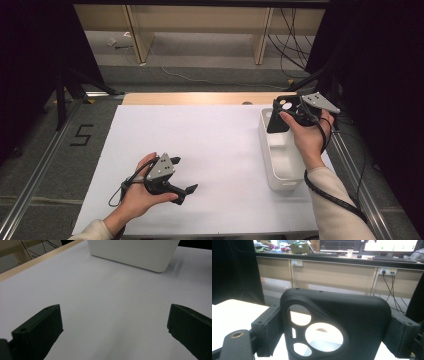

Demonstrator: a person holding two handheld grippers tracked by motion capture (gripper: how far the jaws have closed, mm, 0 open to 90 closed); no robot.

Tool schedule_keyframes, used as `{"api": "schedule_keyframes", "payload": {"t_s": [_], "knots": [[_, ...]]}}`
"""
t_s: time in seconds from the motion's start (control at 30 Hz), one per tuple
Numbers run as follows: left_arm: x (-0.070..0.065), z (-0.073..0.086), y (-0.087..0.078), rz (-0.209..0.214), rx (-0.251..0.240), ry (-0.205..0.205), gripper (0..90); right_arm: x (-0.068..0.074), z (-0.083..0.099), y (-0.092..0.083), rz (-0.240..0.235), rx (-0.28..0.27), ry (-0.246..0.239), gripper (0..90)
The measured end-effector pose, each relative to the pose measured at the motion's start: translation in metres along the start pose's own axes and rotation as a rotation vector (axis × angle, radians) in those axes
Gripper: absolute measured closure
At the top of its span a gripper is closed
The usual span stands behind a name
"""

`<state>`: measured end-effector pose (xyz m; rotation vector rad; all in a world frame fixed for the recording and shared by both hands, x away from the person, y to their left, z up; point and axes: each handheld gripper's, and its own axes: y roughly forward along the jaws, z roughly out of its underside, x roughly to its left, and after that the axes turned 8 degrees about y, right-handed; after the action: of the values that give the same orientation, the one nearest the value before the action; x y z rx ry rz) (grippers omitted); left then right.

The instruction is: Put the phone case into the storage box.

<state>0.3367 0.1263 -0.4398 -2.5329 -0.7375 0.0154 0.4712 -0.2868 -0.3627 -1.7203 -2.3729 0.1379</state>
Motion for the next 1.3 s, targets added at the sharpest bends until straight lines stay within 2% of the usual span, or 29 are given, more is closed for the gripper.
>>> {"api": "schedule_keyframes", "payload": {"t_s": [0.73,1.3], "knots": [[0.000,0.000,0.000,0.001,-0.001,-0.001,0.0,-0.002,0.001,0.021,0.011,0.050,-0.017,16.4],[0.000,0.000,0.000,0.002,-0.002,0.000,0.0,-0.005,0.005,0.034,0.025,0.082,-0.005,16.3]]}}
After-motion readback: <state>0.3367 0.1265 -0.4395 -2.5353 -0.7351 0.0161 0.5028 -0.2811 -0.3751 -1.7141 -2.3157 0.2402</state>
